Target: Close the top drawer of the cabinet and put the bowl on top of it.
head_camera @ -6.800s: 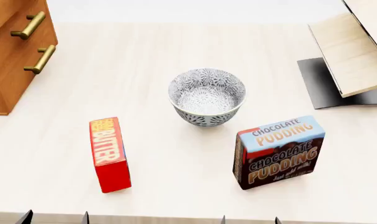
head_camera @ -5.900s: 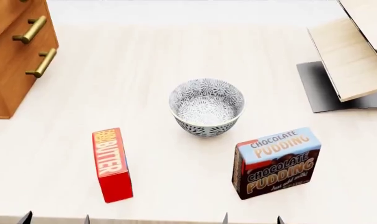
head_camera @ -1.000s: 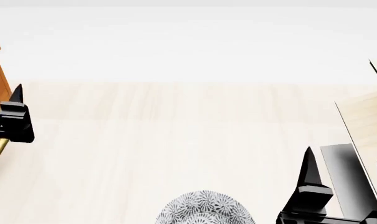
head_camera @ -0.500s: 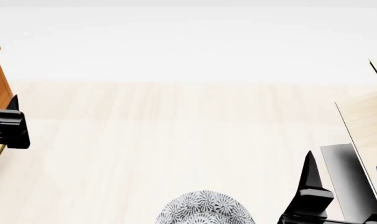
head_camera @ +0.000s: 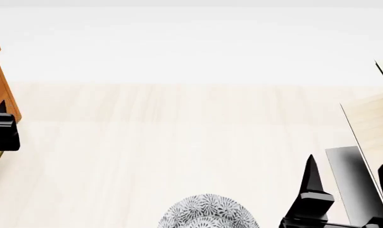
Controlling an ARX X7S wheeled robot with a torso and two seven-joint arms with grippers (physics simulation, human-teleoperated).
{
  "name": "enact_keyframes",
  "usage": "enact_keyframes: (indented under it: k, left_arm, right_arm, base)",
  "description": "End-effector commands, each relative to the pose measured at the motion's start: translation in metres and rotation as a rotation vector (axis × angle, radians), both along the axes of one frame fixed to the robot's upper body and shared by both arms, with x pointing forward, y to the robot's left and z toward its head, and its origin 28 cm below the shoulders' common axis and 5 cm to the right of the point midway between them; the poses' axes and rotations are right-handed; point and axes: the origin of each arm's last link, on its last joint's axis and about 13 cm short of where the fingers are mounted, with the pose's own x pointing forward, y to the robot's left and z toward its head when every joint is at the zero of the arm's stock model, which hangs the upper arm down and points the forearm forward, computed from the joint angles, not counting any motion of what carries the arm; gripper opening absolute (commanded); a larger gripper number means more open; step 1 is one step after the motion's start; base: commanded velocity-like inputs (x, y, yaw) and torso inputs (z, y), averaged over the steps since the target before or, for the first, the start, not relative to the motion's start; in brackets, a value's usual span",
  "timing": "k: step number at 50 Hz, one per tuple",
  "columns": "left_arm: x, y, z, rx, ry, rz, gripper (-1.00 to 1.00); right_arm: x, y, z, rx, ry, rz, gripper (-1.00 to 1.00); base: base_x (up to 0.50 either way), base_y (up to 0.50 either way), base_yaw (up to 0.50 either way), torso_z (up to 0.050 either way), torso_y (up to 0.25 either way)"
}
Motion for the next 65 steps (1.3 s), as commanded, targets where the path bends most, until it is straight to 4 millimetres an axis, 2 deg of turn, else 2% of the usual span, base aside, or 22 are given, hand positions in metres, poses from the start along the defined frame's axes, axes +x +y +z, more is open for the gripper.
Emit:
enact_keyframes:
  k: [1, 16, 20, 30, 38, 46, 58, 65]
  left_arm:
    - [0.004, 0.009, -0.007, 0.012, 0.007, 0.043, 1.0]
    - [0.009, 0.022, -0.01, 0.001, 0.02, 0.103, 1.0]
    - [0.011, 0.027, -0.018, -0.012, 0.042, 0.106, 1.0]
    - [0.014, 0.033, -0.024, 0.008, 0.052, 0.158, 1.0]
    - [0.015, 0.034, -0.022, 0.016, 0.05, 0.188, 1.0]
    - [0.021, 0.034, -0.025, 0.108, 0.025, 0.273, 1.0]
    - [0.026, 0.042, -0.02, 0.076, 0.034, 0.336, 1.0]
    - [0.029, 0.049, -0.026, 0.048, 0.064, 0.366, 1.0]
  right_arm:
    - [0.002, 0.001, -0.001, -0.004, 0.002, 0.001, 1.0]
    - [0.003, 0.002, 0.003, -0.017, 0.001, 0.004, 1.0]
    - [0.002, 0.002, 0.001, -0.015, 0.003, 0.001, 1.0]
    - [0.001, 0.001, -0.001, -0.012, 0.001, 0.002, 1.0]
    - [0.0, -0.003, -0.007, -0.004, 0.012, -0.002, 1.0]
    - [0.002, -0.004, -0.009, -0.019, 0.013, -0.015, 1.0]
    - [0.006, -0.003, -0.014, -0.024, 0.026, -0.009, 1.0]
    - [0.006, -0.001, -0.014, -0.018, 0.03, 0.0, 1.0]
  base:
    - [0.0, 0.0, 0.0, 0.0, 0.0]
    - [0.0, 0.0, 0.0, 0.0, 0.0]
    - [0.0, 0.0, 0.0, 0.0, 0.0]
    - [0.0, 0.0, 0.0, 0.0, 0.0]
    - [0.0, 0.0, 0.0, 0.0, 0.0]
    - [0.0, 0.0, 0.0, 0.0, 0.0]
    - [0.0, 0.0, 0.0, 0.0, 0.0]
    - [0.0, 0.0, 0.0, 0.0, 0.0]
